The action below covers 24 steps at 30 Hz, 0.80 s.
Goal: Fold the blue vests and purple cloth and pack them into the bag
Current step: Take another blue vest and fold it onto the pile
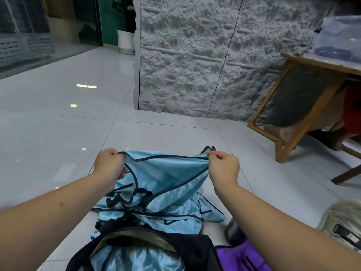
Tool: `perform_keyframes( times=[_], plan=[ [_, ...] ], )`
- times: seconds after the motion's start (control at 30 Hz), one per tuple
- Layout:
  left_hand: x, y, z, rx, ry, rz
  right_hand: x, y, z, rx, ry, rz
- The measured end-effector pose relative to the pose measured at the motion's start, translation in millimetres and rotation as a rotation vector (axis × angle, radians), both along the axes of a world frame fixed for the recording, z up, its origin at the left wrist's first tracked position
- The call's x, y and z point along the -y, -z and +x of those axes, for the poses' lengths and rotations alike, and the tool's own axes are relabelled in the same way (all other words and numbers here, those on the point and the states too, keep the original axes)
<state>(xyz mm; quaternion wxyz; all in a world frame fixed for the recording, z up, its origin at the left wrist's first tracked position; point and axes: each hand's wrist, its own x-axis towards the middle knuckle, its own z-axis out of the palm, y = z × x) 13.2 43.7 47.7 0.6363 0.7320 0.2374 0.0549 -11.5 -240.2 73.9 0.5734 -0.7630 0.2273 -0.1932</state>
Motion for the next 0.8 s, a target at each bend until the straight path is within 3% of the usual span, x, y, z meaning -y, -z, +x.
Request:
perform_keyframes(
  times=[0.13,0.23,0.33,0.4,0.43,0.5,0.57,0.7,0.8],
  plan=[
    [1.7,-4.4,-1.0,-0.038,0.111,-0.051,0.9,-8.5,-1.8,0.061,-0.011,0.045],
    [3.7,-4.5,-0.7,-0.102,0.183,0.166,-5.2,-11.4,-7.1,0.094,-0.109,0.043],
    [17.4,-12.9,-9.5,-0.011,0.306,0.348,-16.7,-8.1,-16.7,0.120,-0.251,-0.033],
    [30.7,-18.7,-13.4,0.078,0.413,0.250,-28.5,-4.0,-25.8,0.143,-0.375,-0.107],
    [38.7,-20.7,-15.0,0.075,0.461,0.105,-36.3,-1.3,-31.4,0.163,-0.444,-0.160],
    [54.3,-29.6,-23.0,-0.027,0.586,-0.206,-51.9,6.7,-42.2,0.230,-0.577,-0.309],
    [62.4,-31.3,-27.1,-0.161,0.684,-0.310,-64.1,19.3,-50.6,0.303,-0.724,-0.480],
    [52.5,-17.4,-22.6,-0.133,0.715,-0.040,-72.3,32.7,-67.5,0.264,-1.017,-0.706],
    [34.5,-8.3,-19.8,-0.117,0.590,0.148,-66.1,38.2,-70.1,0.190,-0.855,-0.614]
  ],
)
